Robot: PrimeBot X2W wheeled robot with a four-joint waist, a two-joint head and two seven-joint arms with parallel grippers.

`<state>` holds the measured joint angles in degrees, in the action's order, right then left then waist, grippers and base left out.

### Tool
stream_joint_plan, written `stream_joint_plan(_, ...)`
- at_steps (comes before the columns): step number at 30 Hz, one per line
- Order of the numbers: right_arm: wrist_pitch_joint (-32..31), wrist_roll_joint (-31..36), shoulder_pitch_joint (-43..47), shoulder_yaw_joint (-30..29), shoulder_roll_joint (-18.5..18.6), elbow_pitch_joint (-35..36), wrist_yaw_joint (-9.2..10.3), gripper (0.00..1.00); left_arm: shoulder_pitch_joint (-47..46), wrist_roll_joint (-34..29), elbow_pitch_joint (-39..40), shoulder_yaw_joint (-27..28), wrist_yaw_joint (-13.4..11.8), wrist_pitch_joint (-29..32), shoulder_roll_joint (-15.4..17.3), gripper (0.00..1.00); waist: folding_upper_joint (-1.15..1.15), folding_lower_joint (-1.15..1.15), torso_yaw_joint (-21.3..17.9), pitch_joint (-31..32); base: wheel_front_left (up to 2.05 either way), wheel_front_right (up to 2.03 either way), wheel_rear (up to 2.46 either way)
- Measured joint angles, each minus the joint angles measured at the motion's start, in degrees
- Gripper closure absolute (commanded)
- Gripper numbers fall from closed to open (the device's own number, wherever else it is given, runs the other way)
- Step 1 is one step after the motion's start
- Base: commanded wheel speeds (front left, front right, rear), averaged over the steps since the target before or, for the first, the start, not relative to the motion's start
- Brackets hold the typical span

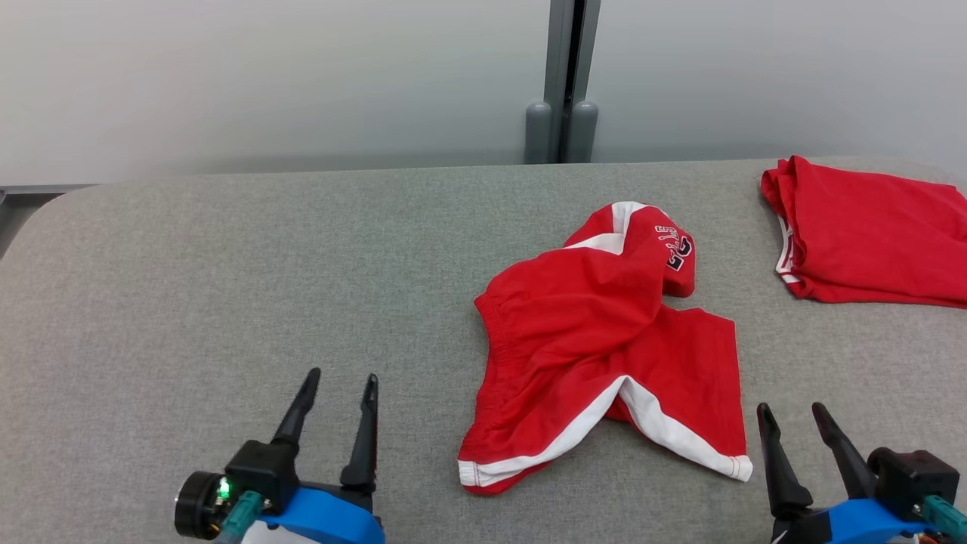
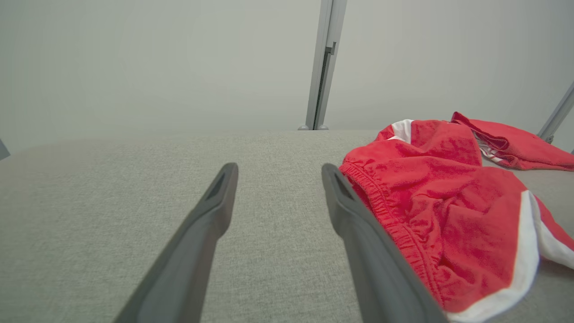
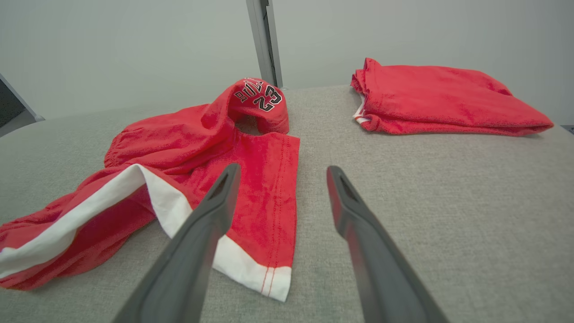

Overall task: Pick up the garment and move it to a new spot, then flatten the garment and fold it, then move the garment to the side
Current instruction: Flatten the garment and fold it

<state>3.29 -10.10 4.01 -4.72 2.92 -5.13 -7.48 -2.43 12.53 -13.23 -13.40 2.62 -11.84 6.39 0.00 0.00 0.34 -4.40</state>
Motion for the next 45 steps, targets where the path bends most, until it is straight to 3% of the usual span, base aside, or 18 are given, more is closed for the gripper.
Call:
stream_joint_plan(11,2.96,-0.91,-1.43,1.44,-0.03,-10.77,-0.01,0.0,-0.34,-1.53,-5.42,-11.17,3.94,1.19,-0.43,0.0,0.0,0.0,-0.39,-0.57,0.0,0.0,0.0)
stream_joint_plan(18,4.68,-1.33,-4.28,3.05,-0.04,-16.56,-0.01,0.0,-0.37,-1.21,-8.5,-16.91,4.49,1.66,0.44,0.0,0.0,0.0,-0.93,-1.06,0.0,0.0,0.0)
stream_joint_plan(41,9.39,-4.61,-11.55,10.24,-0.03,-30.62,0.0,0.0,-10.43,4.63,-24.15,-25.13,4.78,-1.87,-1.14,0.0,0.0,0.0,-2.56,-3.18,0.0,0.0,0.0)
stream_joint_plan(42,9.48,-5.03,-11.95,10.53,-0.02,-31.16,0.0,0.52,-10.77,5.08,-24.75,-25.64,4.78,-1.88,-1.18,0.46,0.0,0.0,-2.63,-3.17,0.0,0.0,0.0)
stream_joint_plan(43,9.68,-5.46,-12.27,10.82,-0.02,-31.61,0.0,0.77,-10.99,5.71,-25.19,-26.09,4.78,-1.92,-1.21,0.61,0.0,0.0,-2.71,-3.13,0.0,0.0,0.0)
stream_joint_plan(44,9.88,-5.8,-12.53,11.06,-0.01,-32.1,0.0,1.0,-11.12,6.16,-25.49,-26.41,4.78,-1.99,-1.21,0.94,0.0,0.0,-2.78,-3.09,0.0,0.0,0.0)
stream_joint_plan(45,10.0,-5.92,-12.78,11.18,-0.01,-32.57,0.0,1.0,-11.28,6.59,-25.69,-26.66,4.78,-2.21,-1.21,1.0,0.0,0.0,-2.82,-3.04,0.0,0.0,0.0)
